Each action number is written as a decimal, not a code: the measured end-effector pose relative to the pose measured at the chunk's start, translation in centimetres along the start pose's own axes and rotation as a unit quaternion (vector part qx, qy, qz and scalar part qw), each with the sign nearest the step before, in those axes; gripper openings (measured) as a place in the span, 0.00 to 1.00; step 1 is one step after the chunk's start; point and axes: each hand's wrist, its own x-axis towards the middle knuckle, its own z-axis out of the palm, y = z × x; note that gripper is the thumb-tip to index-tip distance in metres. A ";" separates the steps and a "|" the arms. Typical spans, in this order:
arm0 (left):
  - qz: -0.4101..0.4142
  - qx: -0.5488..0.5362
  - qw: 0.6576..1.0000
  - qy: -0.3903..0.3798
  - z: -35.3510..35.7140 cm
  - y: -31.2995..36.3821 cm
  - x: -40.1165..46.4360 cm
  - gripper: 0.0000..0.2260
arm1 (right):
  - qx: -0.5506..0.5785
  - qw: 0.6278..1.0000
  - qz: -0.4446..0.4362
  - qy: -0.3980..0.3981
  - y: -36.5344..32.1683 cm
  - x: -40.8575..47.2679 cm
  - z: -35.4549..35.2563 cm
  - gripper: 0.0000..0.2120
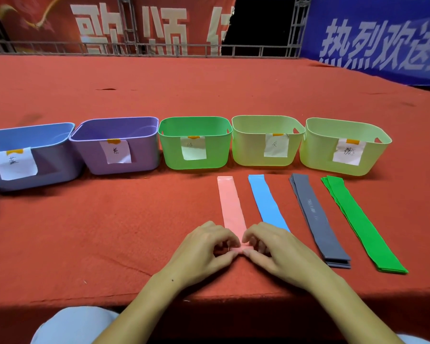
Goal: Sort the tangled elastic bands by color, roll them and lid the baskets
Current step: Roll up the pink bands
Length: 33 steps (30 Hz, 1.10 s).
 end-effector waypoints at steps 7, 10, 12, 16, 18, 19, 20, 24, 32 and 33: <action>0.023 0.043 0.999 0.007 0.1 -0.2 0.1 0.09 | -0.042 0.999 -0.028 0.003 -0.1 0.5 0.2 0.10; 0.032 0.054 0.998 0.015 0.2 -0.3 0.1 0.07 | -0.068 0.997 -0.028 0.005 0.0 0.5 0.3 0.11; 0.033 0.053 0.998 0.016 0.1 -0.2 0.1 0.07 | -0.082 0.996 -0.025 0.016 -0.1 0.6 0.3 0.11; 0.032 0.065 0.997 -0.008 -0.1 -0.2 0.2 0.11 | -0.085 0.996 -0.027 0.026 -0.2 0.7 0.3 0.11; 0.021 0.069 0.997 -0.009 0.0 -0.4 0.2 0.11 | -0.076 0.996 -0.027 0.028 -0.2 0.8 0.4 0.11; 0.016 0.068 0.998 -0.007 0.0 -0.5 0.2 0.10 | -0.074 0.997 -0.026 0.029 -0.2 0.8 0.5 0.11; 0.011 0.067 0.998 -0.003 0.0 -0.6 0.2 0.09 | -0.073 0.997 -0.025 0.031 -0.2 0.9 0.6 0.12; -0.002 0.059 0.998 0.005 -0.1 -0.6 0.4 0.09 | -0.066 0.997 -0.029 0.022 -0.3 1.0 0.7 0.10; -0.050 0.033 0.998 0.014 0.0 -0.9 0.7 0.12 | -0.020 0.999 -0.007 0.024 0.0 1.3 0.5 0.14; -0.054 0.036 0.998 0.010 0.0 -1.0 0.7 0.12 | -0.020 0.999 -0.007 0.026 0.0 1.4 0.5 0.13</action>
